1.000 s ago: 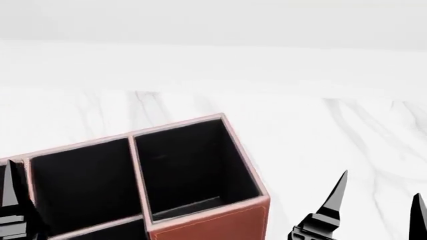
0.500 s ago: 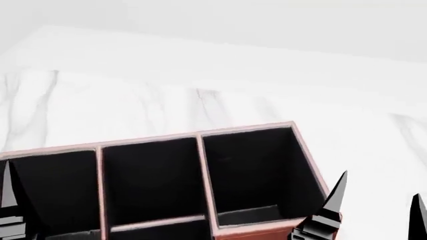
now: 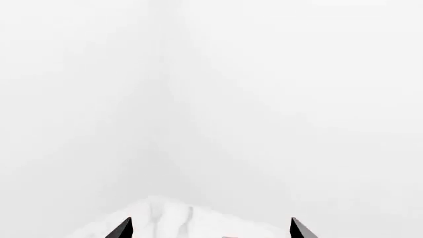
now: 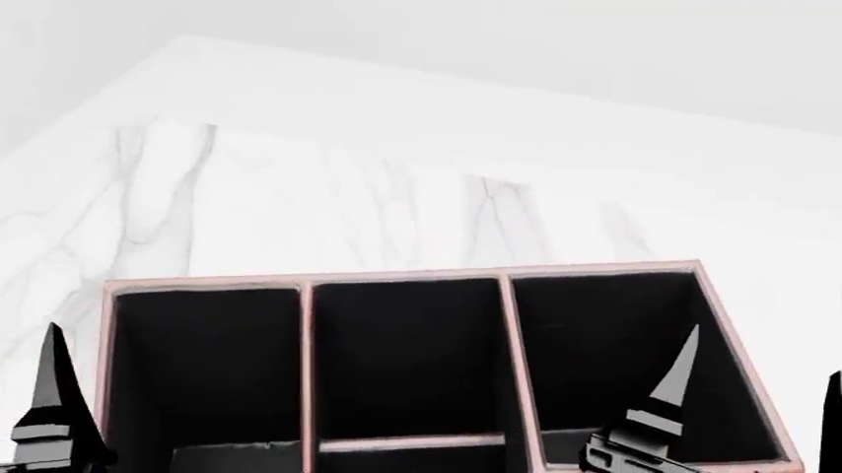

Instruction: Pick up the book and place it in the front compartment of the caddy.

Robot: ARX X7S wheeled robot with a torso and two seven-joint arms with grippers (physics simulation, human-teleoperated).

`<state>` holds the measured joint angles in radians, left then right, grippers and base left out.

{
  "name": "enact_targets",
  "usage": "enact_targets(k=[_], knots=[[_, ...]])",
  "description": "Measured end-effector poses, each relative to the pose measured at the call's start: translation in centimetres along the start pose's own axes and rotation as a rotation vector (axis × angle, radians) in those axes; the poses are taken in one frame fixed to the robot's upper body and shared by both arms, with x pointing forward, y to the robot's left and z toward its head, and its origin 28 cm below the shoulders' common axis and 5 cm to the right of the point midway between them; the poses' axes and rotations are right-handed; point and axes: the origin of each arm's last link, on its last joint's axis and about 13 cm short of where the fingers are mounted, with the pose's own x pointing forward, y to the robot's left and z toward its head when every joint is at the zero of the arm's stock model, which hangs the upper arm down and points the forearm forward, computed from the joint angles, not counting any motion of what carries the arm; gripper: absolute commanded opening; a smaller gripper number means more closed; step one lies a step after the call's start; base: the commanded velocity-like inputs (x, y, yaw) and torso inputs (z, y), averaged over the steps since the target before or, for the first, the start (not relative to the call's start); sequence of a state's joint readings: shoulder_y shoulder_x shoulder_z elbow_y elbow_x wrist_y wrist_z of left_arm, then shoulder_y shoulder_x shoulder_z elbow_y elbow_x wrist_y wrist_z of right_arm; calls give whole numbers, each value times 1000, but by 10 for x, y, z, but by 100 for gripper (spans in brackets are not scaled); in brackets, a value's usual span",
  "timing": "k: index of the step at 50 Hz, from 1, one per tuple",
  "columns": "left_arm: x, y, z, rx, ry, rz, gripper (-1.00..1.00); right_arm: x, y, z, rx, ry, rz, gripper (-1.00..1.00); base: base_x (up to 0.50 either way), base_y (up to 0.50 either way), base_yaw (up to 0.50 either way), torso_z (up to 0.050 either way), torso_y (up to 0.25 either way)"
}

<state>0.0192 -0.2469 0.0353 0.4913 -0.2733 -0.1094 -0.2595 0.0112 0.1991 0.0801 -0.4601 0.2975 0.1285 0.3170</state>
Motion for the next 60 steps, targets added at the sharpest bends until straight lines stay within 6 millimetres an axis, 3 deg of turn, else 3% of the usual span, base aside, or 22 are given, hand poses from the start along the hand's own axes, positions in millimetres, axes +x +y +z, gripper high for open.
enact_targets(k=[12,37,60], knots=[[4,4,12,28,105,-201,100,10,-5,2,-27,-4,-35,100,0,0,0,0,0],[-18,3,47,54,468,-789,100,28,-17,2,-90,-26,-136,100,0,0,0,0,0],[-31,-4,53,163,735,-1266,100,31,-19,1,-123,-43,-143,100,0,0,0,0,0]])
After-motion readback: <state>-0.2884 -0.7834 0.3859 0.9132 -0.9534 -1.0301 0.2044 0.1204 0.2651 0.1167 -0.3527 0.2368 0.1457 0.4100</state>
